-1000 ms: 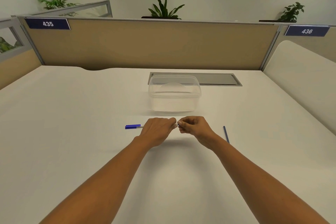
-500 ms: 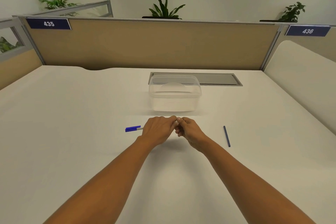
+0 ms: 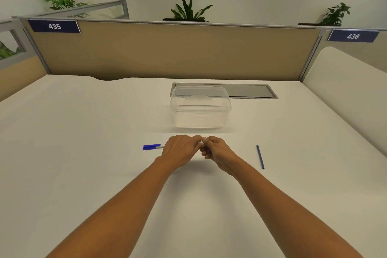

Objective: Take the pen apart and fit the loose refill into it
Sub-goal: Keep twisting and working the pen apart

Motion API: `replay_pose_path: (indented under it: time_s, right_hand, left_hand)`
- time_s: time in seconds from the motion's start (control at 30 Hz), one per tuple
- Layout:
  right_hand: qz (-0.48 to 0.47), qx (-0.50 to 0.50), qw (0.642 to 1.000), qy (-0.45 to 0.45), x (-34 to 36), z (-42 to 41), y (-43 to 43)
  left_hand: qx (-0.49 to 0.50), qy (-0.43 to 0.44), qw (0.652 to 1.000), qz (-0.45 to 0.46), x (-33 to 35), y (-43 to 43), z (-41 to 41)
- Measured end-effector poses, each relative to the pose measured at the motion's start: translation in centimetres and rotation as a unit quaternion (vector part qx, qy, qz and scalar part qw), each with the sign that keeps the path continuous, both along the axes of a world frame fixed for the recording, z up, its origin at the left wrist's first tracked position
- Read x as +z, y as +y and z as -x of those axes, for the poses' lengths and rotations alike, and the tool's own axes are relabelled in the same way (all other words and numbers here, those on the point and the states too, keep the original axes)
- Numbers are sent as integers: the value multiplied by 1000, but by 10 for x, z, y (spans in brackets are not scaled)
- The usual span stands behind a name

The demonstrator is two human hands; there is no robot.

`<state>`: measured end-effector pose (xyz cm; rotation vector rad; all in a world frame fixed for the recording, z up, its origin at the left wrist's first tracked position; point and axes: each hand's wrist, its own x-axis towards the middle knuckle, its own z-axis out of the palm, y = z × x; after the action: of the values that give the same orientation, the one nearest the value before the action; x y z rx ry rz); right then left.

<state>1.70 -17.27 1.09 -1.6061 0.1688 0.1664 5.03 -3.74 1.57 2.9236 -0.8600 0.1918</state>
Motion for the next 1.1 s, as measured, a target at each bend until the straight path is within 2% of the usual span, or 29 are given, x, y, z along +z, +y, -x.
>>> replay_pose_path:
  time_s: [0.17,0.33,0.6,0.73,0.97,1.1]
  right_hand:
    - [119,128,985,1,9,1,-12]
    - [217,174,960,-17,12,-2,-11]
    - [275,163,947,-18,12,0,-3]
    - [349,158,923,-39,8,1,0]
    - [406,135,901,-75,-1,3,2]
    - [464,144,870,-82,-1,7,3]
  left_hand:
    - [-43,31,998,-23,-1,8,-1]
    - [-56,53,996,-37,0,12,-1]
    - [-40,-4,998,-56,-2,9,2]
    - [-33,-27,996,-83,-1,4,4]
    - [-34,-16,994,-102,1,-5,11]
    - [-32,-13,996,-86,0,-6,11]
